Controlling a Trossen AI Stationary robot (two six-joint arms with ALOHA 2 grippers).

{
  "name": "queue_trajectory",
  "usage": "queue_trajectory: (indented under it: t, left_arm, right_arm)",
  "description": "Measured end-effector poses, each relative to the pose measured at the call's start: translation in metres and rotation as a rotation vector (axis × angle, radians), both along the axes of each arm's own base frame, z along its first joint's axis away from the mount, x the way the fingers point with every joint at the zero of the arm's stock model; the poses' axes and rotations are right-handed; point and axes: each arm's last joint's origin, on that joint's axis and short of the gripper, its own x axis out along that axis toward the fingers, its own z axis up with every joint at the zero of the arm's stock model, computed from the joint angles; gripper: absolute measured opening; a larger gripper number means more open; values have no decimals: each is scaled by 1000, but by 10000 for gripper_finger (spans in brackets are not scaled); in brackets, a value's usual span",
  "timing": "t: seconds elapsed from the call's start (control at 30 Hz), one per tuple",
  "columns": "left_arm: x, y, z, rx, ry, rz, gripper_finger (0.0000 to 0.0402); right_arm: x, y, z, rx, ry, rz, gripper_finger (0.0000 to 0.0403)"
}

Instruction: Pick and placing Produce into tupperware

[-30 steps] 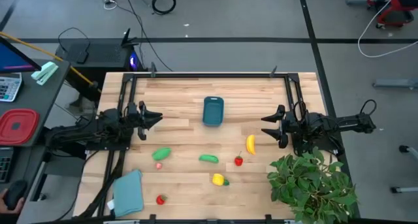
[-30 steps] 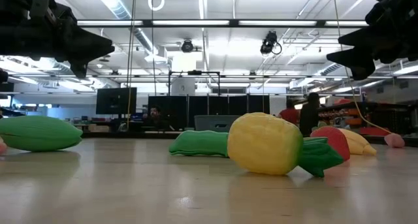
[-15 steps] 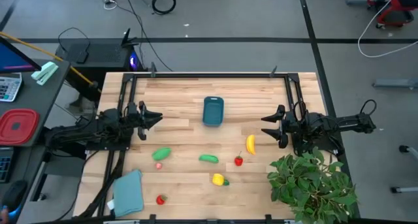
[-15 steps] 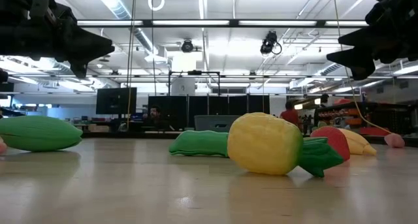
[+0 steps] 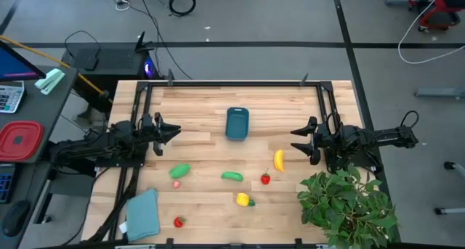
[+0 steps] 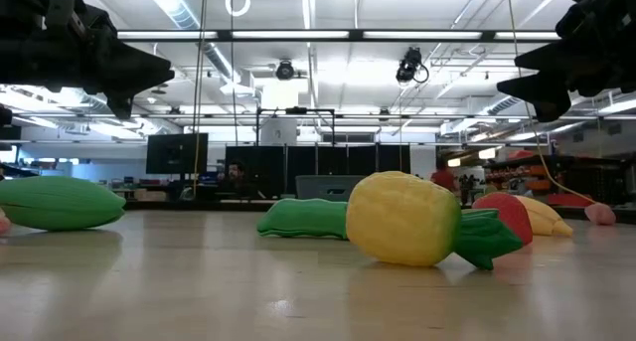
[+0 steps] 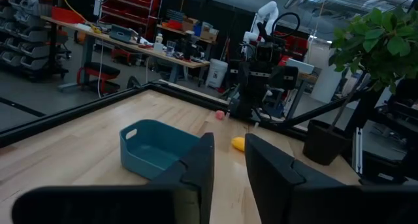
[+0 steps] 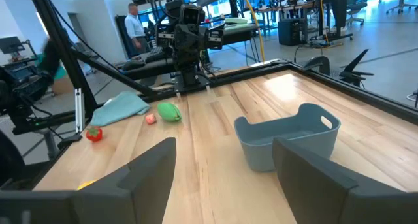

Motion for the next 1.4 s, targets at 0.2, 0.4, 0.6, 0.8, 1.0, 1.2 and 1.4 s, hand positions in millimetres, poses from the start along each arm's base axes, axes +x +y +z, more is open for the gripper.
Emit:
queue_trajectory:
  t: [0.2, 0.4, 0.6, 0.8, 1.0, 1.2, 1.4]
  left_arm:
    - [0, 0, 0, 0, 0, 1, 88]
    - [0, 0, 0, 0, 0, 1, 95]
    - [0, 0, 0, 0, 0, 0, 91]
    - [0, 0, 0, 0, 0, 0, 88]
    - [0, 0, 0, 0, 0, 0, 95]
    - [0, 0, 0, 0, 0, 0, 92]
    - [0, 0, 0, 0, 0, 0, 87]
  right_arm:
    - [0, 0, 0, 0, 0, 0, 263]
    - [0, 0, 0, 0, 0, 0, 263]
    - [0, 0, 0, 0, 0, -1, 263]
    - [0, 0, 0, 0, 0, -1, 263]
    - [0, 0, 0, 0, 0, 0, 263]
    - [0, 0, 0, 0, -1, 0, 263]
    - [0, 0, 0, -2, 0, -1, 263]
